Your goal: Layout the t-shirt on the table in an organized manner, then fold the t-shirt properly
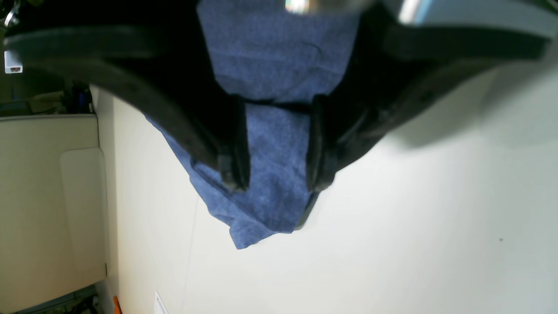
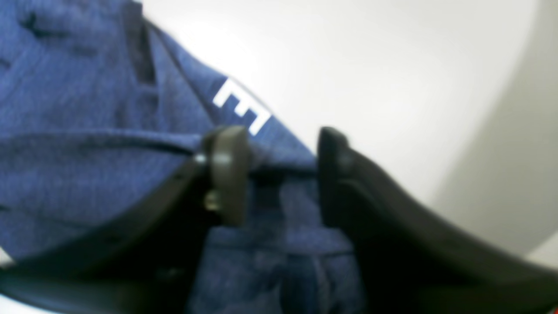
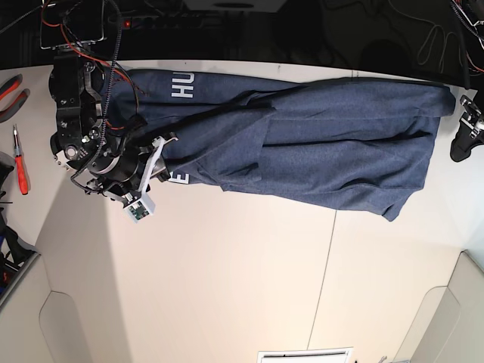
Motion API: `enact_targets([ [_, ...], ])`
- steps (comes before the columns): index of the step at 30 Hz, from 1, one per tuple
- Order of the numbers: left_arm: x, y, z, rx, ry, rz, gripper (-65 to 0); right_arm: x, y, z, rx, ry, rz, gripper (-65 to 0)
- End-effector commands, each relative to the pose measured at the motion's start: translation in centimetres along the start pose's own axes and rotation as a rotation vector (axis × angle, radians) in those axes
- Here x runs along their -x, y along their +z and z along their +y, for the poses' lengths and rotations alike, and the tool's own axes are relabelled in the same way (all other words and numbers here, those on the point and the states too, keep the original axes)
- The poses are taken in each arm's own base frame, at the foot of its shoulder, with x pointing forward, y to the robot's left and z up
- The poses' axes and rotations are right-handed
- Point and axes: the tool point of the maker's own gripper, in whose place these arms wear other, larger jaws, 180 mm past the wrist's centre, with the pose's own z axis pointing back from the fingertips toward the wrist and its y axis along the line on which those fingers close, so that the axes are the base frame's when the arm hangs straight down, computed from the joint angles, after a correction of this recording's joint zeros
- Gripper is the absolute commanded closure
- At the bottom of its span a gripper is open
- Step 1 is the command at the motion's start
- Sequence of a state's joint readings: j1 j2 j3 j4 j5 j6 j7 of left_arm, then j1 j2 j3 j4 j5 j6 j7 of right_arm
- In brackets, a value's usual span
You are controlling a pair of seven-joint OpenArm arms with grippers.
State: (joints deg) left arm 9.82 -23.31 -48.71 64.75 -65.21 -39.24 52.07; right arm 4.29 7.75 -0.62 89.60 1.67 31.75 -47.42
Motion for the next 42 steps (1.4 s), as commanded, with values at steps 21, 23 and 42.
enact_targets([
  [21,-2.0,0.3,-0.7,0.023,-0.032,-0.044,-25.3,0.6,5.1,1.4,0.061,0.001,0.038,0.0],
  [23,-2.0,0.3,-0.7,0.023,-0.032,-0.045,-25.3,1.0,5.8,2.1,0.059,0.005,0.034,0.0],
  [42,-2.0,0.3,-0.7,0.024,-0.032,-0.045,-9.8,-4.7,-0.6,-4.4,0.11,-0.17,-0.085,0.0],
])
